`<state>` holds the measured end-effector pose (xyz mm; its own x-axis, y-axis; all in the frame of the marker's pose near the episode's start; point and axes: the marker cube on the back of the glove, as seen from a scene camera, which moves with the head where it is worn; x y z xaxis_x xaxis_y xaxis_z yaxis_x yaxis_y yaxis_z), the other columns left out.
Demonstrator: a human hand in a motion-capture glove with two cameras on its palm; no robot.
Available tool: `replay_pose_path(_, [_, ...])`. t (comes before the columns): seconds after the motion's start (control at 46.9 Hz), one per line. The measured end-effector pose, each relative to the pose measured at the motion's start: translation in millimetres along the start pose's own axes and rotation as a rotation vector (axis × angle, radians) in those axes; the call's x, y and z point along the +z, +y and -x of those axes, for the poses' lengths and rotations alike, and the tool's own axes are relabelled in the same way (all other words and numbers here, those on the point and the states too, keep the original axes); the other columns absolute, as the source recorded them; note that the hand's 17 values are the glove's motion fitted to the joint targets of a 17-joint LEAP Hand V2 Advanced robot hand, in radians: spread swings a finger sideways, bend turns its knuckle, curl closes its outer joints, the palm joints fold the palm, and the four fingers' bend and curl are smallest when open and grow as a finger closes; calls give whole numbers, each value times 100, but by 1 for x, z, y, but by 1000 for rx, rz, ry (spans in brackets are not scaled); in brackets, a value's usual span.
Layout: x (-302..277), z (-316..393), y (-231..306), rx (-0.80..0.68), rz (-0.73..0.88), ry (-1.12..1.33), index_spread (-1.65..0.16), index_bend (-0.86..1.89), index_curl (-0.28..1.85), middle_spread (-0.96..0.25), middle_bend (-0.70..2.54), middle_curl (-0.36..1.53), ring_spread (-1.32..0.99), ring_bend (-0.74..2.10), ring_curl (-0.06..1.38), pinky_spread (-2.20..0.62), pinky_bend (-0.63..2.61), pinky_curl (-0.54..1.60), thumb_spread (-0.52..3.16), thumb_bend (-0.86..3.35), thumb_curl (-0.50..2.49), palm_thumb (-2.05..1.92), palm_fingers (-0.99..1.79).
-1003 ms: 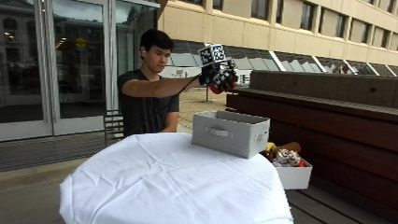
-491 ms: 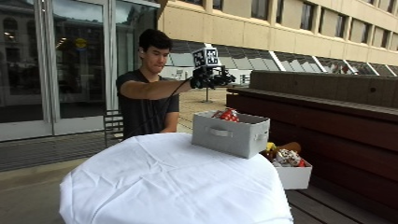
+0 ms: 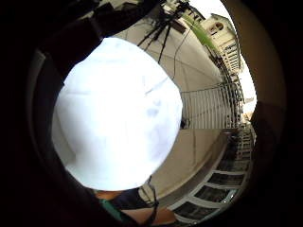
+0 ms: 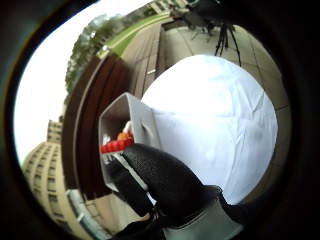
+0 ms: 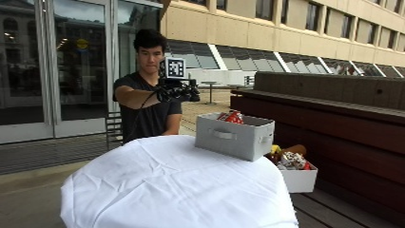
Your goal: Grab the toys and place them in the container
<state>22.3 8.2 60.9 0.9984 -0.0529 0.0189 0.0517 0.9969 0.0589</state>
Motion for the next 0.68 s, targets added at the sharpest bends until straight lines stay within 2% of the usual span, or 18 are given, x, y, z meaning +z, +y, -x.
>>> replay_pose_path(0.213, [15, -54, 10, 88, 22, 11, -34, 14, 36, -6, 18, 42, -5, 42, 25, -2, 103, 34, 94, -12, 19, -18, -11])
replay_pose_path(0.555, [29, -70, 20, 67, 21, -1, -33, 14, 33, -7, 17, 39, -10, 32, 25, -2, 92, 30, 95, -12, 14, -17, -11])
replay_pose_path(0.683, [30, -78, 12, -23, 39, -8, -33, 14, 32, -7, 17, 38, -11, 31, 25, -2, 89, 30, 96, -12, 13, -17, -10])
